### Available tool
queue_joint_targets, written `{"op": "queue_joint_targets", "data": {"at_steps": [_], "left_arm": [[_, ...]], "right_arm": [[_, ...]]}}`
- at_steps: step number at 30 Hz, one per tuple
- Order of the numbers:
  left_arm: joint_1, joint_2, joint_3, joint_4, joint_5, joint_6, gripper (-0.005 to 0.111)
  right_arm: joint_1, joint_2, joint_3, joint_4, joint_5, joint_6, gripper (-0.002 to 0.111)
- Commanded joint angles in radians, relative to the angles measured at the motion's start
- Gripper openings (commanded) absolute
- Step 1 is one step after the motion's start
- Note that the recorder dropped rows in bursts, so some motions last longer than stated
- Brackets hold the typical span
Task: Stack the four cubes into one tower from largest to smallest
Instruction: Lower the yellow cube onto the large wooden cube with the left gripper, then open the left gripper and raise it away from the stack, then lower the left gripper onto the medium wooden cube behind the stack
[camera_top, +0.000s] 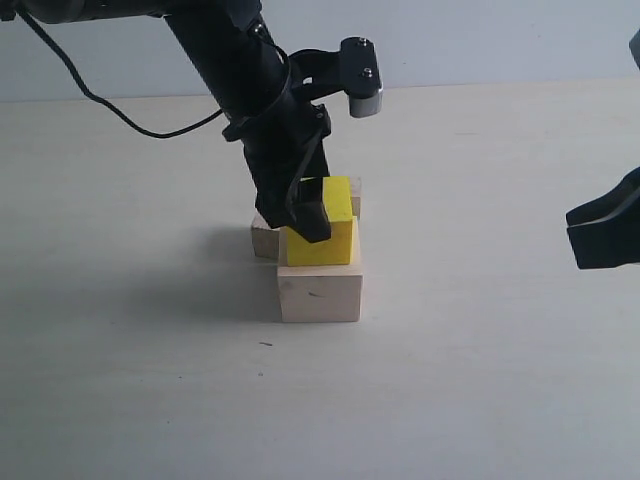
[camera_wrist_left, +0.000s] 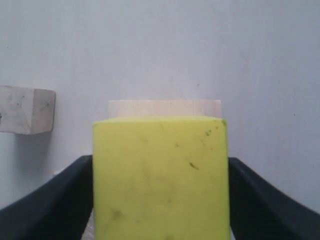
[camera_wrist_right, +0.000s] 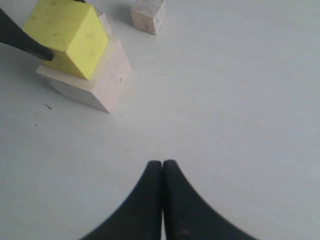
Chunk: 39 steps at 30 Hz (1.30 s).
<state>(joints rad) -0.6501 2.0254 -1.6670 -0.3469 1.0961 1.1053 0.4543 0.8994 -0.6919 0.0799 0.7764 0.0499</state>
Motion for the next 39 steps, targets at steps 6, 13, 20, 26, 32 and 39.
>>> {"op": "queue_joint_targets", "data": {"at_steps": [6, 13, 20, 26, 32, 39], "left_arm": [[-0.003, -0.084, 0.005, -0.004, 0.012, 0.000, 0.068], [-0.003, -0.171, 0.005, 0.013, 0.027, -0.032, 0.067], [0.012, -0.248, 0.005, 0.208, 0.025, -0.228, 0.016], [0.110, -0.256, 0.007, 0.245, 0.045, -0.322, 0.000], [0.297, -0.244, 0.029, -0.030, -0.016, -0.324, 0.000], [0.373, -0.146, 0.030, -0.156, -0.073, -0.364, 0.000]], "right_arm": [[-0.001, -0.004, 0.003, -0.001, -0.013, -0.005, 0.000], [-0.001, -0.004, 0.003, -0.001, -0.013, -0.005, 0.000], [-0.001, -0.004, 0.003, -0.001, -0.013, -0.005, 0.000], [-0.001, -0.004, 0.003, -0.001, -0.013, -0.005, 0.000], [-0.001, -0.004, 0.003, -0.001, -0.013, -0.005, 0.000], [-0.001, -0.004, 0.003, -0.010, -0.025, -0.005, 0.000]]}}
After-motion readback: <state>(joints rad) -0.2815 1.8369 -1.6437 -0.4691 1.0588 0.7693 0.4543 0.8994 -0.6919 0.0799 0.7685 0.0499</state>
